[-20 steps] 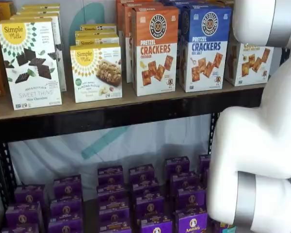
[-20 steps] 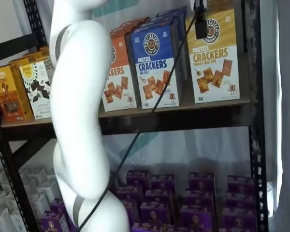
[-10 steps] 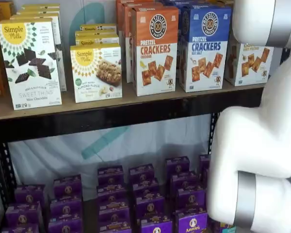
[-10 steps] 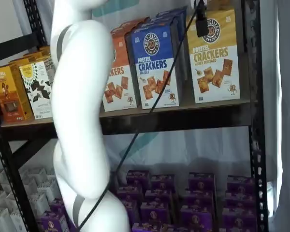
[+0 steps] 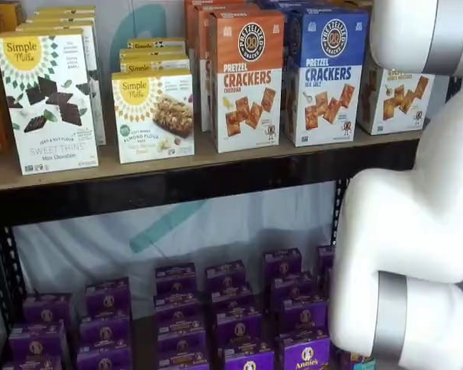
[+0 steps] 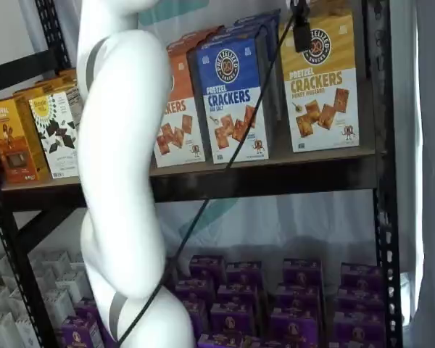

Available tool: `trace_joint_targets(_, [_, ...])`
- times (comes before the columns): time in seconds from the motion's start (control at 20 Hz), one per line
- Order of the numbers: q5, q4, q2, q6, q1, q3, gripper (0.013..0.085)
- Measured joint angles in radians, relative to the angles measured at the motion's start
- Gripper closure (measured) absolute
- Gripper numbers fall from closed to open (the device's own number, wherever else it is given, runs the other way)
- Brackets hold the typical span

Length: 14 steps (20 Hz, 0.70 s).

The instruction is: Retrieve the yellow and white box located on the top shelf, the sixth one from the left

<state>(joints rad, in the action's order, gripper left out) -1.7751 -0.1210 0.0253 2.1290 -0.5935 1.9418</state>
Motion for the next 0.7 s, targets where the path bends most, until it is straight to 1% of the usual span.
trace_joint_targets(0.4, [-0.056, -0.012, 0.016, 0.013, -0.024, 0.013, 0.037])
trace_joint_targets(0.5, [-0.084, -0.023, 0.021, 0.018, -0.036, 0.02, 0.037])
trace_joint_targets(0.7, [-0.109, -0.04, 0.072, 0.034, -0.062, -0.019, 0.037])
